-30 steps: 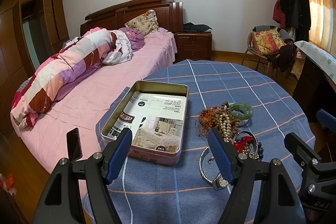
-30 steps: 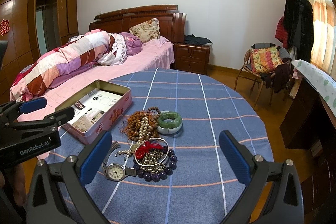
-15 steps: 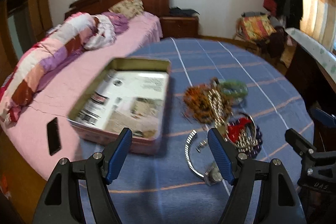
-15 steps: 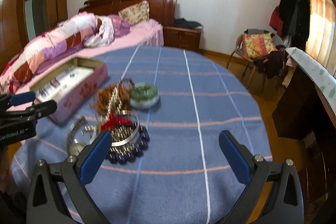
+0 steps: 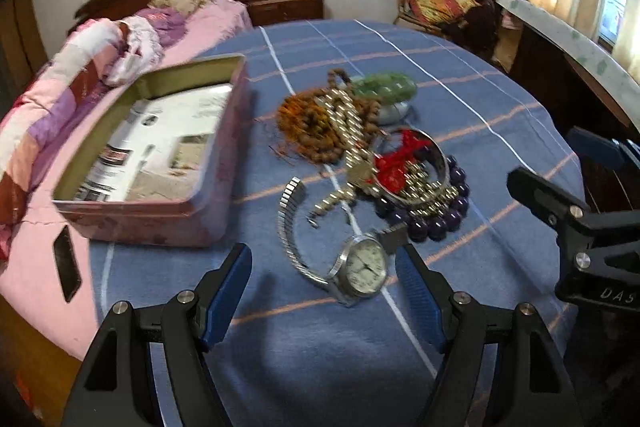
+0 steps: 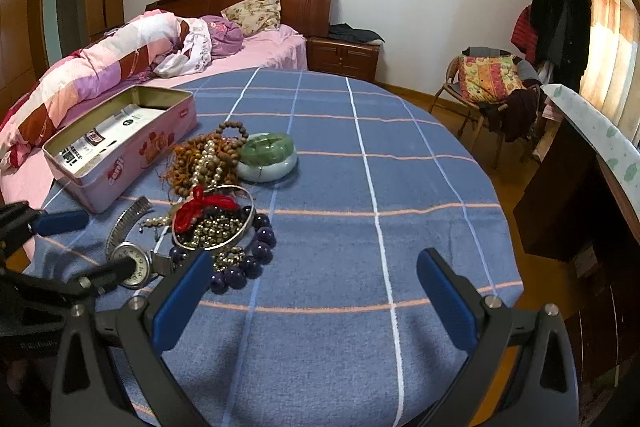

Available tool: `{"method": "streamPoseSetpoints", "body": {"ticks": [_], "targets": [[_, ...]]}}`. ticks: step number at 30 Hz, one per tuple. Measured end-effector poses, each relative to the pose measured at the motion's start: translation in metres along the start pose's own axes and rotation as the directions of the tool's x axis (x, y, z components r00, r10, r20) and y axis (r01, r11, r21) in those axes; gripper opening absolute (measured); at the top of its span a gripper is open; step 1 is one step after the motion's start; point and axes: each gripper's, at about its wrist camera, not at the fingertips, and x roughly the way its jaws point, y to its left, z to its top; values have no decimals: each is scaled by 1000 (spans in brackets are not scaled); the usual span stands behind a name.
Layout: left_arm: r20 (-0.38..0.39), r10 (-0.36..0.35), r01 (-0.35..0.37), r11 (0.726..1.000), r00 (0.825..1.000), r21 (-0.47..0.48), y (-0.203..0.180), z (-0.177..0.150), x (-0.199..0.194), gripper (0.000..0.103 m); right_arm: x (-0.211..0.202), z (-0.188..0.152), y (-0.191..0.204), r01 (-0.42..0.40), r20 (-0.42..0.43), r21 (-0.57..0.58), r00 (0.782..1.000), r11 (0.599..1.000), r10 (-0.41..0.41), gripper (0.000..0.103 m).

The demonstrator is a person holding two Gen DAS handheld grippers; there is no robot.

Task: Organize jewelry
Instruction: 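Lower the left tool onto the metal-band wristwatch and close on it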

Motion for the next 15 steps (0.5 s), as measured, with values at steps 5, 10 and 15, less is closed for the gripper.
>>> {"method": "streamPoseSetpoints", "body": {"ticks": [5, 10, 15], "targets": [[-55, -46, 46, 999, 997, 2, -4, -1, 14, 74, 0, -1, 1, -3, -1, -12, 1000, 1000, 3, 103], [-51, -81, 81, 997, 995, -12, -5, 0, 12, 27, 3, -1, 1, -12, -5, 0, 1000, 1000, 12, 103], [-6, -95, 95, 995, 995, -21, -2, 1, 0, 14, 4, 1, 0, -35, 2, -1, 999, 999, 35, 103]]}}
